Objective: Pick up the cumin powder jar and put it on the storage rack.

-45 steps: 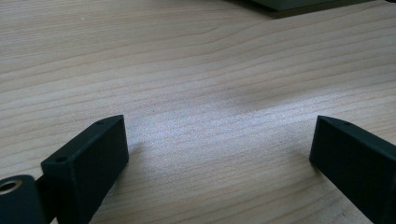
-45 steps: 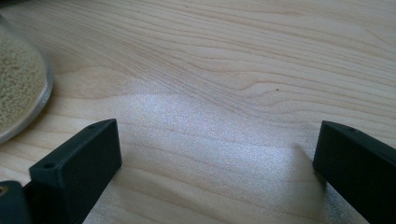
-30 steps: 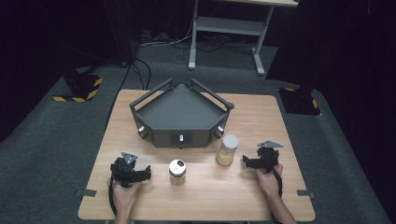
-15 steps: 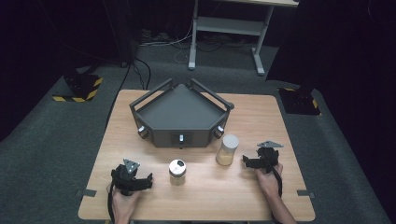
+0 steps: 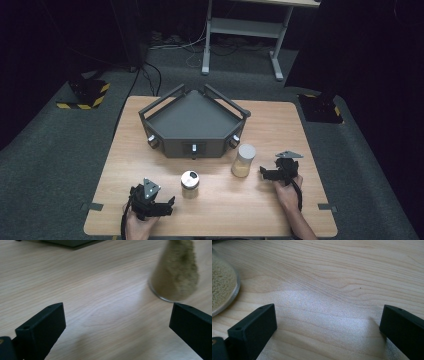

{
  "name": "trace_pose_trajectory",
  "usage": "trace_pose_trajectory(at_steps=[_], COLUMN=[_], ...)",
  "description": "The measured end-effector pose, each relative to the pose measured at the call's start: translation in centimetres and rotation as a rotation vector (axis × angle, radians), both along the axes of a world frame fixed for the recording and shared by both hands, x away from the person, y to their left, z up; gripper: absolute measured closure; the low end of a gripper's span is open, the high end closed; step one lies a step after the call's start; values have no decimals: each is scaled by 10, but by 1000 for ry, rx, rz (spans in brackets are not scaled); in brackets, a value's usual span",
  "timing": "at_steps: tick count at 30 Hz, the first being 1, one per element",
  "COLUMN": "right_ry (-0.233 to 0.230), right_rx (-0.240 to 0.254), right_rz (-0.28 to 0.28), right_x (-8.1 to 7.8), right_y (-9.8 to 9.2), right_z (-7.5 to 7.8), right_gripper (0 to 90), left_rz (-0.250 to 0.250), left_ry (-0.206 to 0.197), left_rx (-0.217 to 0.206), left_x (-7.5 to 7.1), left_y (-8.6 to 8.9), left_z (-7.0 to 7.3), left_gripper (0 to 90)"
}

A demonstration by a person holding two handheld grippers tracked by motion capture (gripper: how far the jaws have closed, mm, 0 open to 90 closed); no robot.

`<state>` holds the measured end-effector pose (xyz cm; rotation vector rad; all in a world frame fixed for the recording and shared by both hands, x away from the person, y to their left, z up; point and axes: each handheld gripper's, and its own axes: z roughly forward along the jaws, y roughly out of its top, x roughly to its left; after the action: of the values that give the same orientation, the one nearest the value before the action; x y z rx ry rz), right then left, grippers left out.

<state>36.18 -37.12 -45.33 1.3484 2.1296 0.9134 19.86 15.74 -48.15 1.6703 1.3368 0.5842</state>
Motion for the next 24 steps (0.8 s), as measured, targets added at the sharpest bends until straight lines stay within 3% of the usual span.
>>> trace_pose_trajectory(at_steps=[1, 2, 14, 15, 17, 18, 19, 20, 21, 22, 24], right_ry=[0, 0, 0, 0, 0, 0, 0, 0, 0, 0, 0], right_rx=[0, 0, 0, 0, 0, 0, 0, 0, 0, 0, 0], right_rz=[0, 0, 0, 0, 0, 0, 0, 0, 0, 0, 0], right_x=[0, 0, 0, 0, 0, 0, 0, 0, 0, 0, 0], right_y=[0, 0, 0, 0, 0, 0, 0, 0, 0, 0, 0], right_z=[0, 0, 0, 0, 0, 0, 0, 0, 0, 0, 0], right_gripper=[2, 2, 2, 2, 2, 2, 2, 2, 2, 2, 2], left_rz=[-12, 48, -44, -119, -121, -241, -96, -102, -38, -56, -59], left_ry=[1, -42, -40, -4, -2, 50, -5, -6, -43, -36, -35], left_rx=[7, -99, -103, 6, 4, 198, -13, -13, -145, -126, -129], left_x=[-1, -5, -1, 6, 8, 20, 10, 11, 8, 11, 14], left_y=[-2, -15, -38, -30, -32, -22, -40, -41, -52, -51, -53], left_z=[1, -12, -11, 1, 2, 23, 0, 0, -13, -11, -10], left_gripper=[6, 6, 6, 6, 6, 6, 6, 6, 6, 6, 6])
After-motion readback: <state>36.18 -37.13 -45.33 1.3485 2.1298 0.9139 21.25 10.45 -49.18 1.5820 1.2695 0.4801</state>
